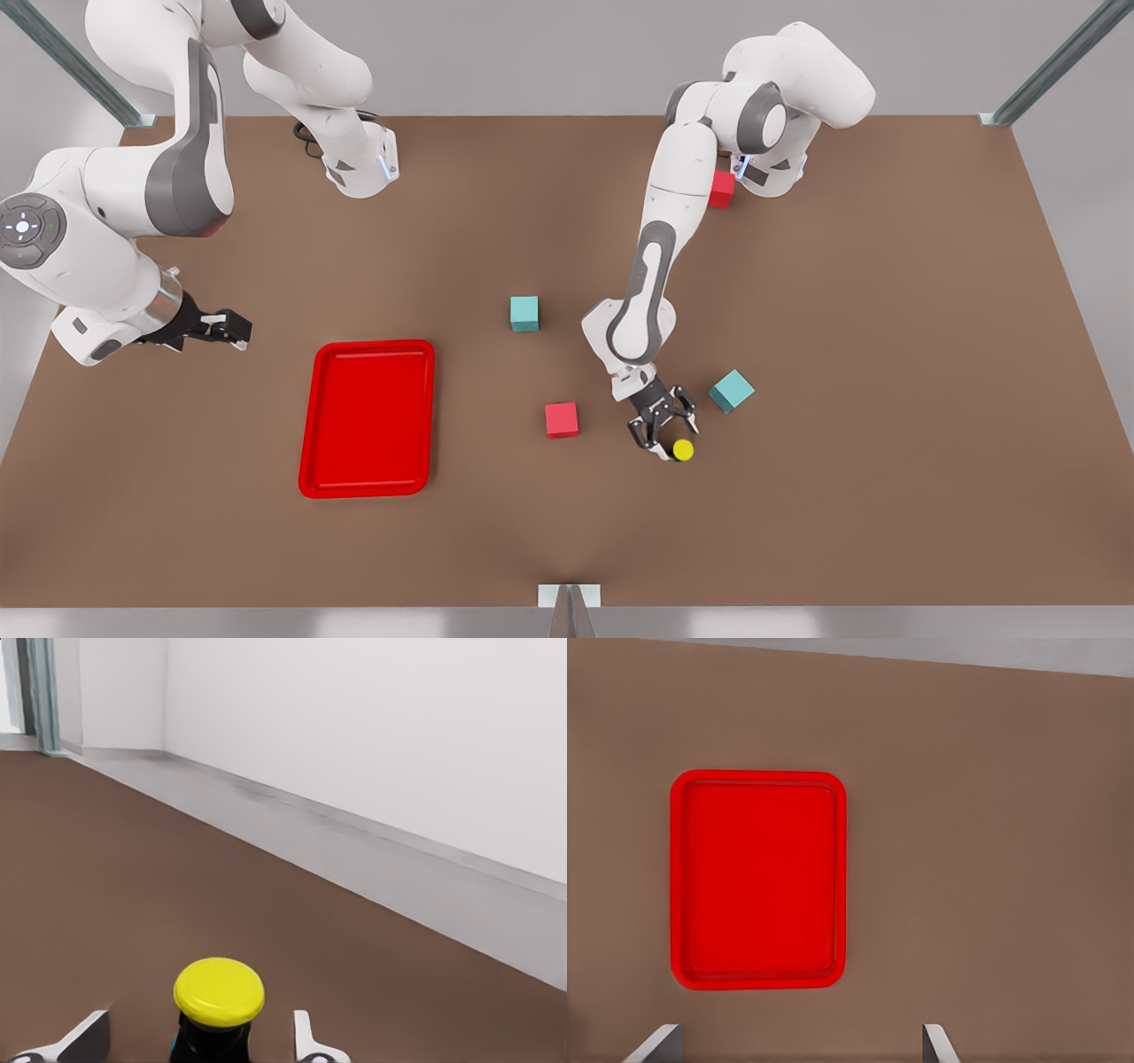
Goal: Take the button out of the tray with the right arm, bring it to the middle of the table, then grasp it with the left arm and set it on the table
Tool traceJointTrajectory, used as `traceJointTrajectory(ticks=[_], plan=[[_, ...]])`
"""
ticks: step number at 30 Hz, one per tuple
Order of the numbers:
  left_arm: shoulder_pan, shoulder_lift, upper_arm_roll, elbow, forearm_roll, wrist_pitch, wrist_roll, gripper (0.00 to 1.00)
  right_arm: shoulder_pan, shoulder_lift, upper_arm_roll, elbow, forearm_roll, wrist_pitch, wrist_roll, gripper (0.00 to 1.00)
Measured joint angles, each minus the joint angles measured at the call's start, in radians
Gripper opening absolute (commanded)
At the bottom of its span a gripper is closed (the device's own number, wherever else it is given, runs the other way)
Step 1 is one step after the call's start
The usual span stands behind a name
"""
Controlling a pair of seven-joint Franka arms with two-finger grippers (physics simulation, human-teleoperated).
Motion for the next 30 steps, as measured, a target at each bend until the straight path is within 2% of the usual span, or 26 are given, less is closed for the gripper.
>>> traceJointTrajectory(ticks=[11,14,15,17,19,21,22,23,24,25,26,28,30], plan=[[-0.006,-0.027,0.036,-0.011,0.047,0.000,-0.078,1.00,0.000,0.000,0.000,0.000,0.000,0.000,0.000,1.00],[-0.007,-0.185,0.041,-0.087,0.062,0.004,-0.045,1.00,0.000,0.000,0.000,0.000,0.000,0.000,0.000,1.00],[-0.005,-0.267,0.042,-0.099,0.003,0.005,-0.007,1.00,0.000,0.000,0.000,0.000,0.000,0.000,-0.001,1.00],[-0.003,-0.395,0.059,-0.054,-0.273,-0.029,0.126,1.00,0.000,0.000,0.000,0.000,0.000,-0.001,-0.001,1.00],[0.025,-0.435,0.130,0.103,-0.671,-0.166,0.322,1.00,0.000,0.000,0.000,0.000,0.000,-0.001,-0.001,1.00],[0.094,-0.448,0.156,0.298,-0.972,-0.385,0.545,1.00,0.002,0.000,0.000,-0.001,0.000,-0.001,-0.001,1.00],[0.154,-0.492,0.124,0.361,-1.070,-0.489,0.655,1.00,0.002,0.000,0.000,-0.002,0.000,-0.001,-0.001,1.00],[0.317,-0.574,-0.061,0.392,-1.113,-0.578,0.759,1.00,0.004,0.002,0.000,-0.002,0.000,-0.001,0.000,1.00],[0.492,-0.664,-0.292,0.386,-1.106,-0.653,0.858,1.00,0.004,0.004,0.000,-0.001,0.000,-0.001,0.000,1.00],[0.589,-0.756,-0.424,0.343,-1.095,-0.709,0.951,1.00,0.000,0.005,0.000,0.000,0.000,-0.001,0.000,1.00],[0.640,-0.843,-0.492,0.277,-1.087,-0.747,1.039,1.00,-0.002,0.006,0.000,0.001,0.001,-0.001,0.000,1.00],[0.679,-0.977,-0.545,0.068,-1.076,-0.765,1.203,1.00,-0.005,0.006,0.000,0.001,0.001,-0.001,0.000,1.00],[0.687,-1.001,-0.559,-0.059,-1.076,-0.750,1.357,1.00,-0.006,0.006,0.000,0.002,0.001,-0.001,0.000,1.00]])
